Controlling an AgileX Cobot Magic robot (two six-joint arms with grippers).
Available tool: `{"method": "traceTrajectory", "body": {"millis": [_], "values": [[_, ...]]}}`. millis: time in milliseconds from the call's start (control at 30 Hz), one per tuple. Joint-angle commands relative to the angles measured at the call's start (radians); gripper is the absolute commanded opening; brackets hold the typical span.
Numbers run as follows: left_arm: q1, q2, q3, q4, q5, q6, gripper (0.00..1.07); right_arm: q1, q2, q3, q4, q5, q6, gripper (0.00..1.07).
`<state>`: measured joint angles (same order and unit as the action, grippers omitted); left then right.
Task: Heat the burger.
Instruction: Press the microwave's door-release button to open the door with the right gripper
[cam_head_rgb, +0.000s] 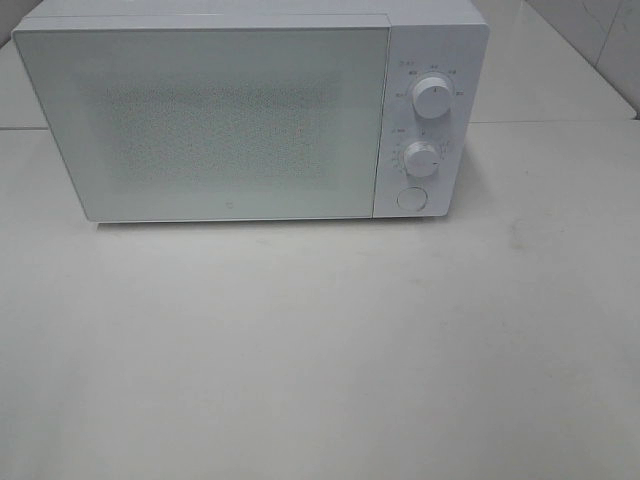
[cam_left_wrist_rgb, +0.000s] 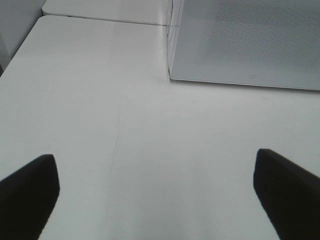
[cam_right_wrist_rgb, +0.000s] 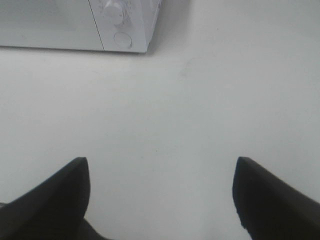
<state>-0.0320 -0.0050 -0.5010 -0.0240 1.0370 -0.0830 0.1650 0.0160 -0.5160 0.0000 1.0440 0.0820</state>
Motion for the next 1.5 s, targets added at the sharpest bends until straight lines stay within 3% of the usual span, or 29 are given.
{"method": "traceTrajectory", "body": {"millis": [33,700,1500], "values": [[0.004,-0.023,0.001,-0.003,-0.005,-0.004,0.98,-0.008,-0.050,0.002,-0.006,-0.008,-0.010,0.76],[0.004,-0.022,0.001,-0.004,-0.005,-0.004,0.98,-0.008,-0.001,-0.035,-0.007,-0.034,-0.052,0.76],[0.004,-0.022,0.001,-0.004,-0.005,-0.004,0.98,-0.008,0.605,-0.052,0.000,-0.539,-0.082,0.76]]}}
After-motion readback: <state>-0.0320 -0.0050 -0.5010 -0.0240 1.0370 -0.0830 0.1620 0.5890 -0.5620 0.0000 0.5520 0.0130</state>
